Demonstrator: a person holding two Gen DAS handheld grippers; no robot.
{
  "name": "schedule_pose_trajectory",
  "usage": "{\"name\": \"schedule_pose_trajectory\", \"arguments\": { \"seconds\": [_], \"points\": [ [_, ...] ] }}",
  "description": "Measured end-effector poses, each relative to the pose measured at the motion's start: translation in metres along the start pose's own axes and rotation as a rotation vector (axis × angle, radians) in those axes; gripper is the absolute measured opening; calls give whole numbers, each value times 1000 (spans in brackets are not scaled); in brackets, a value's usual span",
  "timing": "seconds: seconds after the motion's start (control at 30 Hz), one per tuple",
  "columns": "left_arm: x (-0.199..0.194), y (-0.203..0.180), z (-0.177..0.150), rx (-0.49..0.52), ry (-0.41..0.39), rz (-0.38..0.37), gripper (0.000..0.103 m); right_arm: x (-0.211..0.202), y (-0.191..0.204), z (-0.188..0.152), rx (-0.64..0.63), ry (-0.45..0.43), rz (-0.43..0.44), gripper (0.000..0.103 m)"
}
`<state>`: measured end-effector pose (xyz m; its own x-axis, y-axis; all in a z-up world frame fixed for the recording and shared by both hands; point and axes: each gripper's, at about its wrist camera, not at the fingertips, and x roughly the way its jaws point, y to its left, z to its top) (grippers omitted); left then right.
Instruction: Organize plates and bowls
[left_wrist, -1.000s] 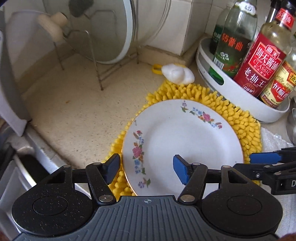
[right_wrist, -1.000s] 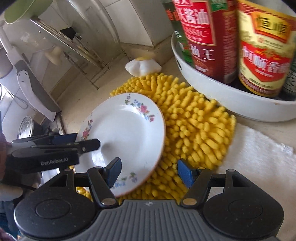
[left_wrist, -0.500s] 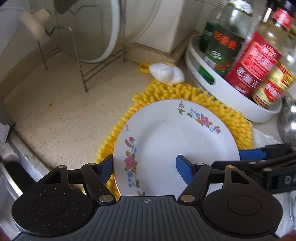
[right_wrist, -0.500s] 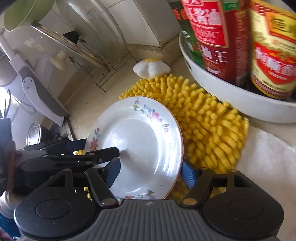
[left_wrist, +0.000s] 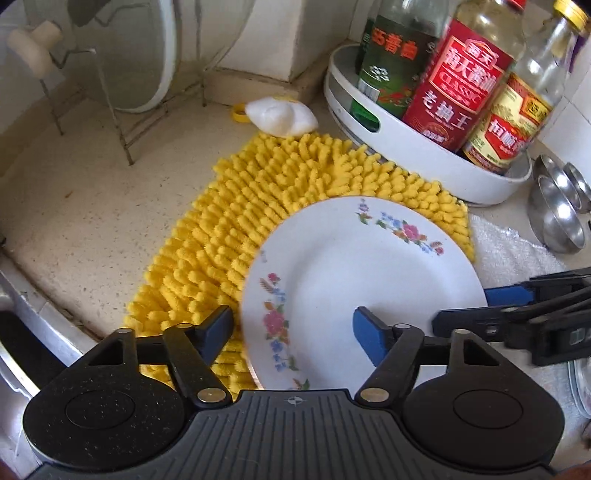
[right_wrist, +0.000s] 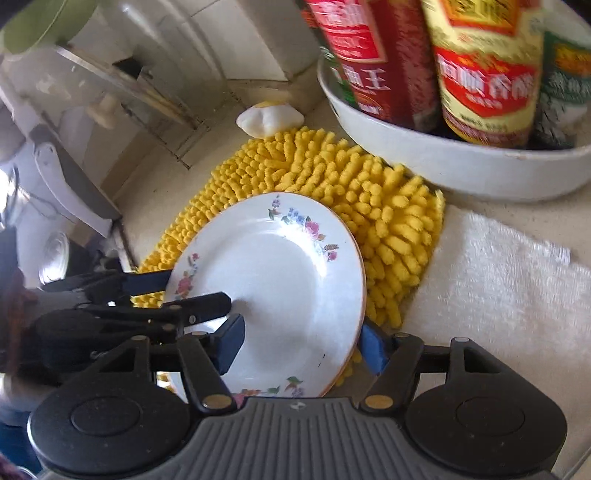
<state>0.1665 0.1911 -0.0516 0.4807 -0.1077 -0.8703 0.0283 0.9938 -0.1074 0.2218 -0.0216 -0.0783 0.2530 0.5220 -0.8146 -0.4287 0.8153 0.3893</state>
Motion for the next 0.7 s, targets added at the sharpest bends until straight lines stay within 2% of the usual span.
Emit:
{"name": "schedule_pose_trajectory", "arguments": {
  "seconds": [0.1,0.2,0.7],
  "points": [
    [0,-9,-1,14,-10,30,79,0,0,-1,2,-12,-20,73],
    [-5,-14,-2,10,-18,51,77,-5,1,-2,-10,-24,-43,72],
    [-25,-50,-6,79,-50,19,75,-44,-20,-24,64,-82,-56,72]
  ]
}}
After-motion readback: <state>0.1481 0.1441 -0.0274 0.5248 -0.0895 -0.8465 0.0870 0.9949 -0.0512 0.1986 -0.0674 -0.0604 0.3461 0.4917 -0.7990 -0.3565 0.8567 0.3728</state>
